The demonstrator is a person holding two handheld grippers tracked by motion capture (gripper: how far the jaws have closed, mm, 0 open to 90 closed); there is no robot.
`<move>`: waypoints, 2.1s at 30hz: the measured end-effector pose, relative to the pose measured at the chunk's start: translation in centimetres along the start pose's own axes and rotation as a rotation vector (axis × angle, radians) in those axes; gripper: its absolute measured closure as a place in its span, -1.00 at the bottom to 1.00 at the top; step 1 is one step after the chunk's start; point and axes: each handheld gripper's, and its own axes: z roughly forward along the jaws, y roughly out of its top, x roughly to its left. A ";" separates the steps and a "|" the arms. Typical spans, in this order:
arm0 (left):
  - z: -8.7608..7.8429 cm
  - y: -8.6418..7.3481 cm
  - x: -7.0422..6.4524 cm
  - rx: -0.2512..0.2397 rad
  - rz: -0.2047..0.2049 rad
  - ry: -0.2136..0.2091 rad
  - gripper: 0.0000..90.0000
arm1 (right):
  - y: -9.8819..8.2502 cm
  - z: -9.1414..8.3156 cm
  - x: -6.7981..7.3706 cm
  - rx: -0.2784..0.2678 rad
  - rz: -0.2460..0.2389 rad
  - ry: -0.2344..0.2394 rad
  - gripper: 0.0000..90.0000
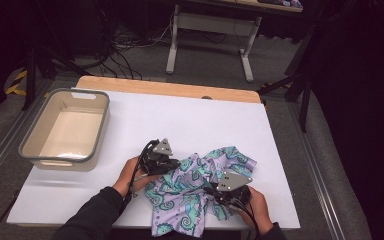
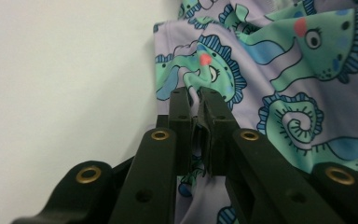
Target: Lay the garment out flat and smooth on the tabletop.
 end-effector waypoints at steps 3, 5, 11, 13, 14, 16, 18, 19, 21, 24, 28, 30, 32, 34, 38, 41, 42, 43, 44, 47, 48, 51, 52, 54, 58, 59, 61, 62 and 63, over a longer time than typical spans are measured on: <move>-1.9 -0.2 -0.9 -0.060 0.049 0.077 0.87 | 0.0 -0.1 -0.1 -0.005 0.003 -0.007 0.78; -3.5 -0.5 -1.3 -0.100 0.075 0.122 0.87 | 0.0 -0.2 -0.1 -0.006 0.010 -0.012 0.77; -7.3 -2.9 -2.3 -0.146 0.108 0.226 0.86 | 0.0 -0.3 -0.5 -0.024 0.037 -0.048 0.76; -8.4 -3.9 -2.7 -0.155 0.097 0.211 0.86 | -0.1 -0.4 -0.6 -0.032 0.053 -0.066 0.76; -9.0 -4.5 -3.3 -0.159 0.097 0.207 0.86 | -0.1 -0.5 -0.7 -0.036 0.057 -0.070 0.76; -9.5 -5.4 -4.3 -0.140 0.108 0.208 0.84 | -0.1 -0.6 -0.8 -0.050 0.065 -0.087 0.76; -9.6 -6.4 -5.3 -0.122 0.116 0.207 0.81 | -0.1 -0.6 -0.9 -0.056 0.069 -0.094 0.73; -9.6 -6.7 -5.6 -0.116 0.111 0.203 0.78 | -0.1 -0.6 -0.9 -0.051 0.067 -0.098 0.73; -9.6 -7.6 -6.2 -0.097 0.094 0.184 0.75 | -0.1 -0.5 -0.8 -0.045 0.064 -0.099 0.73; -9.7 -8.5 -6.6 -0.085 0.072 0.156 0.72 | -0.1 -0.4 -0.8 -0.043 0.060 -0.104 0.73; -10.0 -9.7 -6.9 -0.052 0.053 0.132 0.70 | -0.1 -0.5 -0.8 -0.036 0.057 -0.115 0.69; -10.5 -10.2 -6.7 -0.041 0.041 0.143 0.66 | -0.1 -0.5 -0.9 -0.029 0.058 -0.118 0.69; -11.0 -10.6 -6.2 -0.052 0.019 0.158 0.64 | -0.2 -0.5 -1.0 -0.023 0.058 -0.124 0.69; -11.4 -10.8 -5.4 -0.074 -0.015 0.178 0.58 | -0.2 -0.6 -1.0 -0.018 0.053 -0.132 0.69; -10.5 -10.9 -4.0 -0.029 -0.040 0.212 0.30 | -0.2 -0.6 -1.1 -0.013 0.054 -0.137 0.70; -9.1 -11.0 -3.3 0.013 -0.048 0.185 0.14 | -0.3 -0.6 -1.2 -0.006 0.057 -0.149 0.70; -8.7 -10.8 -3.2 0.030 -0.033 0.201 0.14 | -0.3 -0.6 -1.3 -0.003 0.064 -0.148 0.70; -8.4 -10.7 -3.2 0.038 -0.026 0.208 0.14 | -0.3 -0.6 -1.3 -0.002 0.063 -0.151 0.70; -8.0 -10.3 -2.9 0.045 -0.019 0.209 0.13 | -0.4 -0.6 -1.4 -0.001 0.063 -0.150 0.70; -7.1 -9.7 -3.0 0.049 -0.006 0.204 0.12 | -0.4 -0.5 -1.4 -0.004 0.068 -0.150 0.71; -6.7 -9.4 -2.9 0.050 0.001 0.204 0.12 | -0.4 -0.5 -1.4 -0.003 0.067 -0.151 0.72; -6.2 -9.0 -2.8 0.058 0.028 0.233 0.36 | -0.5 -0.5 -1.4 -0.007 0.067 -0.157 0.73; -6.3 -9.0 -2.7 0.053 0.033 0.249 0.56 | -0.5 -0.5 -1.4 -0.006 0.067 -0.161 0.74; -7.0 -8.9 -2.5 0.051 0.042 0.317 0.64 | -0.5 -0.6 -1.5 -0.014 0.070 -0.167 0.75; -9.1 -8.9 -2.3 -0.022 0.035 0.410 0.84 | -0.6 -0.8 -1.6 -0.024 0.085 -0.180 0.78; -9.7 -8.9 -2.3 -0.043 0.032 0.424 0.84 | -0.6 -0.8 -1.7 -0.024 0.087 -0.182 0.78; -10.9 -9.0 -2.4 -0.094 0.016 0.437 0.85 | -0.7 -0.7 -1.8 -0.023 0.094 -0.184 0.78; -11.3 -9.0 -2.4 -0.109 0.008 0.440 0.85 | -0.7 -0.7 -1.8 -0.025 0.098 -0.185 0.78; -11.6 -9.1 -2.4 -0.117 0.000 0.437 0.84 | -0.7 -0.8 -1.8 -0.026 0.100 -0.187 0.78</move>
